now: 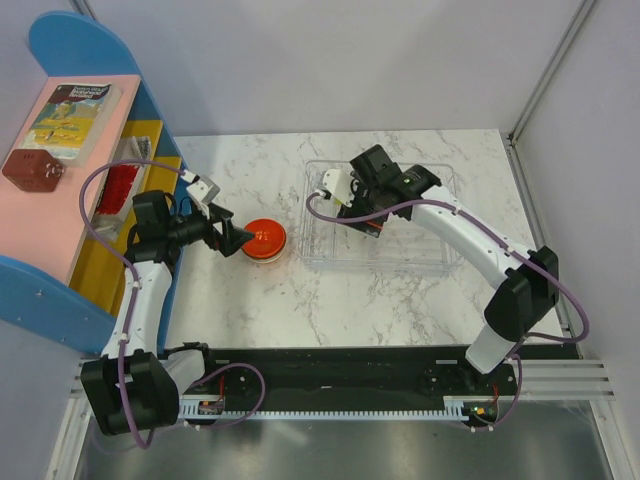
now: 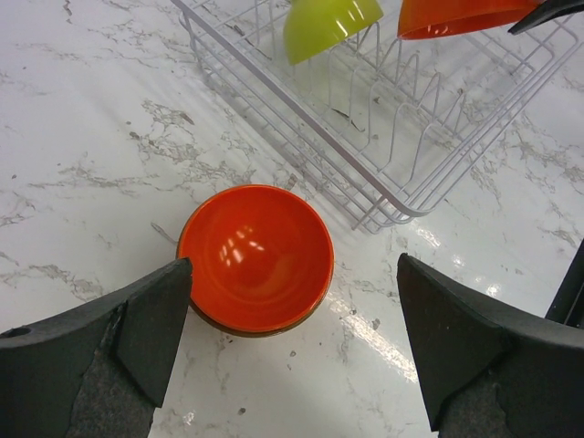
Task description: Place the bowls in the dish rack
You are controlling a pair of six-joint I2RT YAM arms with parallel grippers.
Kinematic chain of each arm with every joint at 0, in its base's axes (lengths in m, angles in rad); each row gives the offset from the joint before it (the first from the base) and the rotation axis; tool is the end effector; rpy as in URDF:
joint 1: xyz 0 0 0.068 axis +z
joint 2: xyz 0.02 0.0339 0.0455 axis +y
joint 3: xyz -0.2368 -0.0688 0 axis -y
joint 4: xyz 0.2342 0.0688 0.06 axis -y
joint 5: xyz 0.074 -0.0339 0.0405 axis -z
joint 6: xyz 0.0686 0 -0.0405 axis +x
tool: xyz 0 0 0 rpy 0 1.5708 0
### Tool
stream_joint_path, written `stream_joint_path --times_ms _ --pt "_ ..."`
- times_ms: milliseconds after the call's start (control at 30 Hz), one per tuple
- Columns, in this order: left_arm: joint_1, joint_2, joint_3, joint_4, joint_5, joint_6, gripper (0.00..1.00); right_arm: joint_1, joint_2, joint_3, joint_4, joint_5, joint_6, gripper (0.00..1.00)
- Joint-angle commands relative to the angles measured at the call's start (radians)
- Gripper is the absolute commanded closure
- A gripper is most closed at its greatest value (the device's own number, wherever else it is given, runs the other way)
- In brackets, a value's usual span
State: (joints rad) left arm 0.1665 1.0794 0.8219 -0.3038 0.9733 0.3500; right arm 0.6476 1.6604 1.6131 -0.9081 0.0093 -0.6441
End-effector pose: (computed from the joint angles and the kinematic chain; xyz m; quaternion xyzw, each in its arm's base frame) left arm 0.2513 -0.0153 0.2607 0.2961 0.7497 -0.2866 0.5178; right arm 0.2877 0.2168 0.2818 -0.5725 0.7619 -0.0039 0.3029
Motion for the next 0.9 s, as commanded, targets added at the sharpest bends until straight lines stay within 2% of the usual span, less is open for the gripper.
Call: stream_joint_path --times_ms 0,200,867 --pt "0.008 -0.006 -0.009 0.023 0.036 0.027 0.00 0.018 0.042 -0.009 0.017 0.103 -0.035 1.00" --pt "0.010 0.001 -0.010 0.025 0.044 0.027 0.00 0.037 0.064 -0.018 0.052 0.162 -0.045 1.00" --pt "0.010 0.010 -0.013 0.028 0.051 0.027 0.00 0.093 0.148 0.007 0.054 0.170 -0.069 1.00"
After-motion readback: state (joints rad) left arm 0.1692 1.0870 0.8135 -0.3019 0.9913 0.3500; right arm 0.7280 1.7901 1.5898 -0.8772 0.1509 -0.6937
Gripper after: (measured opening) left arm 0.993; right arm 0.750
